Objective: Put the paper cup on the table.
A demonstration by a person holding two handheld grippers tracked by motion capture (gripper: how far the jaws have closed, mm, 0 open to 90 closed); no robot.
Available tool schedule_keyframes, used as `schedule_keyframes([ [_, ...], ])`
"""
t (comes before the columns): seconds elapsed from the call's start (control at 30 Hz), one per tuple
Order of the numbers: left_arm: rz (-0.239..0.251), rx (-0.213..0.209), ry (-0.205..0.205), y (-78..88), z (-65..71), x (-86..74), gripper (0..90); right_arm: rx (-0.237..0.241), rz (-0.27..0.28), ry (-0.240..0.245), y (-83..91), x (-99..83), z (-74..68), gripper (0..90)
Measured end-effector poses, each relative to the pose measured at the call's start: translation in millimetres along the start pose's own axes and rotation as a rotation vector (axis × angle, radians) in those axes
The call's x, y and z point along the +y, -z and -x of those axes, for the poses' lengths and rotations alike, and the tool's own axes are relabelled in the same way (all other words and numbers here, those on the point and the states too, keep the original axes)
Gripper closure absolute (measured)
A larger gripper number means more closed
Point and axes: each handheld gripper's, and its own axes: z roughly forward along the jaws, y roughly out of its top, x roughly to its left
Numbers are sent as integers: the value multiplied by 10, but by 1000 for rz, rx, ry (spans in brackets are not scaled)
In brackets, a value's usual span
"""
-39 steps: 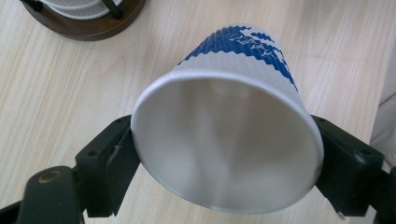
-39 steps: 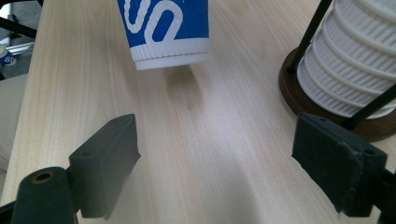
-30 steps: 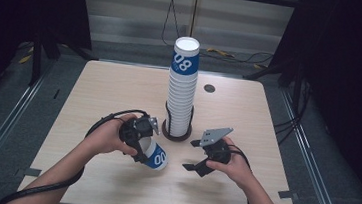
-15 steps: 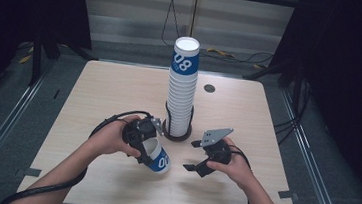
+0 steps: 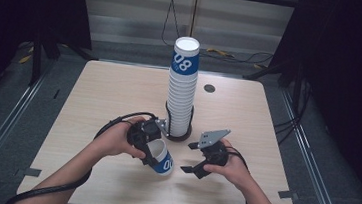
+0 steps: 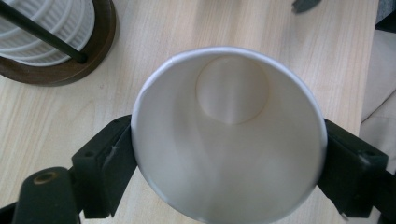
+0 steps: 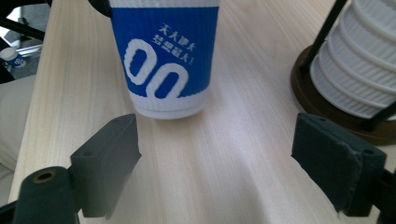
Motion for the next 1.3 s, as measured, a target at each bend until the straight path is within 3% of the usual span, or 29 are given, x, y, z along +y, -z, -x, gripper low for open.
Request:
schedule_keyframes([
  [0.1, 10, 3, -18, 2, -3, 21, 155, 16, 11, -10, -47, 7, -20, 155],
  [0.13, 17, 2, -1, -5, 11, 28, 155, 25, 15, -10, -65, 10, -26, 166],
  [0.27, 27, 0, -1, -16, 32, 52, 157, 38, 16, 0, -155, 28, -67, 207],
  [0.3, 18, -2, -27, -8, 19, 61, 157, 45, 16, -2, -178, 36, -75, 212],
  [0.33, 25, 2, -11, -16, 36, 62, 158, 49, 14, -1, -201, 43, -85, 213],
  [0.4, 14, 4, -31, -10, 30, 67, 158, 56, 10, 9, -243, 54, -98, 232],
  [0.53, 45, -6, -4, -30, 48, 63, 158, 59, 9, 23, -306, 70, -121, 278],
  [0.6, 50, -6, -11, -27, 37, 63, 159, 66, 7, 21, -331, 72, -131, 279],
  [0.73, 63, -8, 14, -37, 45, 60, 160, 89, 13, 9, -395, 56, -145, 249],
  [0.77, 54, -7, -11, -30, 33, 65, 161, 100, 16, 1, -419, 52, -152, 241],
  [0.9, 65, -9, -18, -43, 46, 80, 163, 96, 24, -6, -498, 56, -168, 246],
  [1.13, 75, 7, -21, -35, 49, 79, 164, 57, 14, 38, -517, 78, -193, 281],
  [1.3, 109, 0, -3, -31, 76, 91, 162, 47, 24, 52, -516, 47, -187, 287],
])
